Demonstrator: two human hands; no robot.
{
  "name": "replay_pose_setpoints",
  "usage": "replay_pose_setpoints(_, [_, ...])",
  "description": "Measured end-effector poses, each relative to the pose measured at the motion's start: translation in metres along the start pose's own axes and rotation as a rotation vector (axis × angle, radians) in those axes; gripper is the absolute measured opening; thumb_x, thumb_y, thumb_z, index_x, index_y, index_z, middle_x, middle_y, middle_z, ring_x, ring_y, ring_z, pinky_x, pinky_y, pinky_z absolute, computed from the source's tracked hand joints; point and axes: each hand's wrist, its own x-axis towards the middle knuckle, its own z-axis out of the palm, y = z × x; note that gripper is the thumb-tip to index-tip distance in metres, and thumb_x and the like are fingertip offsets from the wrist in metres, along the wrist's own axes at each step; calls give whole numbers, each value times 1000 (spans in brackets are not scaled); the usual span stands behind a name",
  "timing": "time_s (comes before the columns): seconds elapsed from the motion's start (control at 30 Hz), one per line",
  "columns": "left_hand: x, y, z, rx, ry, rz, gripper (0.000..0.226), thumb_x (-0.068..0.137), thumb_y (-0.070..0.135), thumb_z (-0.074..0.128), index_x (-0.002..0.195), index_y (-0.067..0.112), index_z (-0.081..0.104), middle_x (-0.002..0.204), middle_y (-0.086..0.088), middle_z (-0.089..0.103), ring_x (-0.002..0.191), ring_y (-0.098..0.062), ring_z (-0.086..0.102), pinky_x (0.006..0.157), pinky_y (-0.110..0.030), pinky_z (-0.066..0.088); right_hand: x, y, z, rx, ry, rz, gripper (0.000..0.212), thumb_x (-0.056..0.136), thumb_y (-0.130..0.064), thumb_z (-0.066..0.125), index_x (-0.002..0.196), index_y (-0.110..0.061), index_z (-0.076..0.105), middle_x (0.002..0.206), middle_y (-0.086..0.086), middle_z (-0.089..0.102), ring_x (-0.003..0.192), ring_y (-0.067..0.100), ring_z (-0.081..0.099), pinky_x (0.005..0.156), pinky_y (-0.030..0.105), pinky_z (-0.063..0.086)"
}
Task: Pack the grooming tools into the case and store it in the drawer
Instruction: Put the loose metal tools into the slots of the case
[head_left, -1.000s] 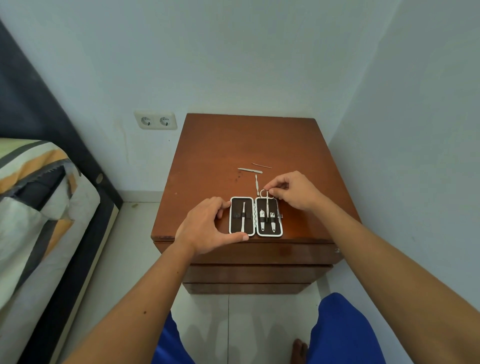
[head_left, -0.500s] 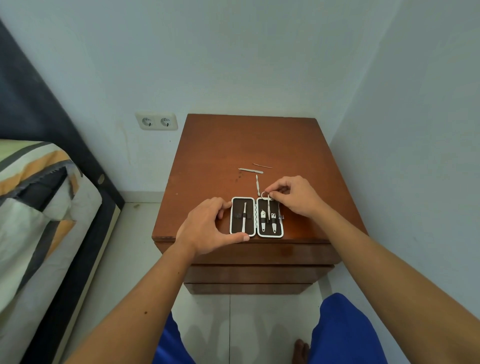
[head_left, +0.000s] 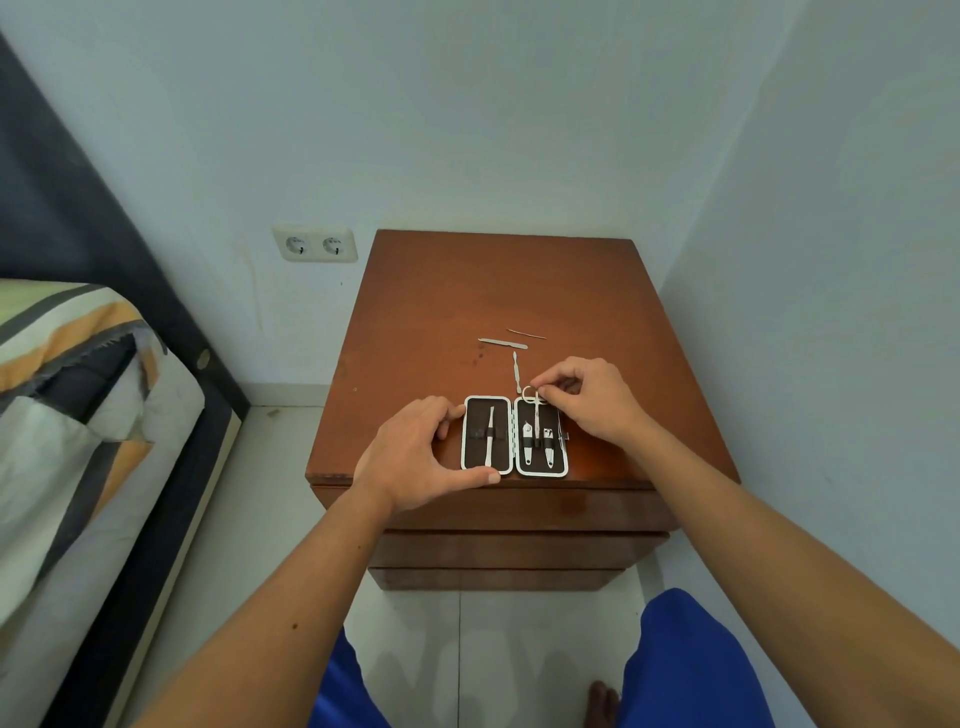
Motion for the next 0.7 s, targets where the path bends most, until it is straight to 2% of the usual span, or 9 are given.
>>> replay_pose_setpoints(0.1, [0, 0, 1, -1, -8, 0, 74, 62, 85, 80, 114, 36, 58, 94, 17, 56, 91, -6, 56, 74, -26, 49, -3, -1, -5, -33, -35, -24, 15, 94, -17, 76, 98, -31, 82, 100, -11, 75, 86, 6, 66, 74, 11, 49])
replay_pose_setpoints(0.17, [0, -1, 1, 0, -5, 5, 74, 62, 85, 79, 113, 36, 57, 94, 17, 56, 90, -5, 56, 74, -27, 49, -5, -3, -7, -54, -53, -68, 16, 94, -16, 76, 99, -29, 83, 100, -11, 72, 81, 0, 62, 72, 8, 46])
replay_pose_setpoints(0.27, [0, -1, 0, -1, -5, 10, 71, 62, 85, 79, 110, 37, 56, 93, 17, 56, 89, -5, 55, 73, -26, 48, -13, -4, -6, -74, -60, -148, 15, 93, -16, 77, 103, -25, 83, 99, -8, 68, 78, 3, 63, 74, 13, 50])
replay_pose_setpoints(0.33, [0, 0, 0, 1, -6, 10, 71, 63, 85, 79, 109, 37, 56, 93, 17, 55, 89, -5, 55, 73, -26, 48, -18, -3, -5, -108, -70, -171, 18, 92, -23, 78, 109, -25, 82, 101, -8, 66, 83, 7, 63, 79, 21, 53])
replay_pose_setpoints(0.5, [0, -1, 1, 1, -1, 8, 74, 62, 85, 79, 112, 35, 58, 95, 17, 56, 90, -5, 55, 72, -26, 49, -30, -8, -12, -231, -171, -181, 56, 84, -56, 79, 130, -26, 73, 115, -15, 55, 107, 5, 56, 95, 23, 46])
replay_pose_setpoints(0.6, [0, -1, 1, 2, -3, 5, 74, 62, 87, 78, 112, 36, 57, 95, 17, 57, 90, -5, 56, 72, -28, 51, -35, -10, -15, -306, -242, -215, 76, 80, -63, 78, 142, -23, 63, 123, -16, 48, 120, 3, 44, 106, 24, 38])
replay_pose_setpoints(0.7, [0, -1, 2, 8, -1, 1, 73, 62, 86, 79, 111, 35, 58, 94, 16, 56, 90, -4, 55, 72, -28, 51, -38, -8, -15, -341, -248, -232, 81, 79, -67, 76, 145, -22, 61, 127, -17, 46, 122, 4, 39, 111, 28, 37])
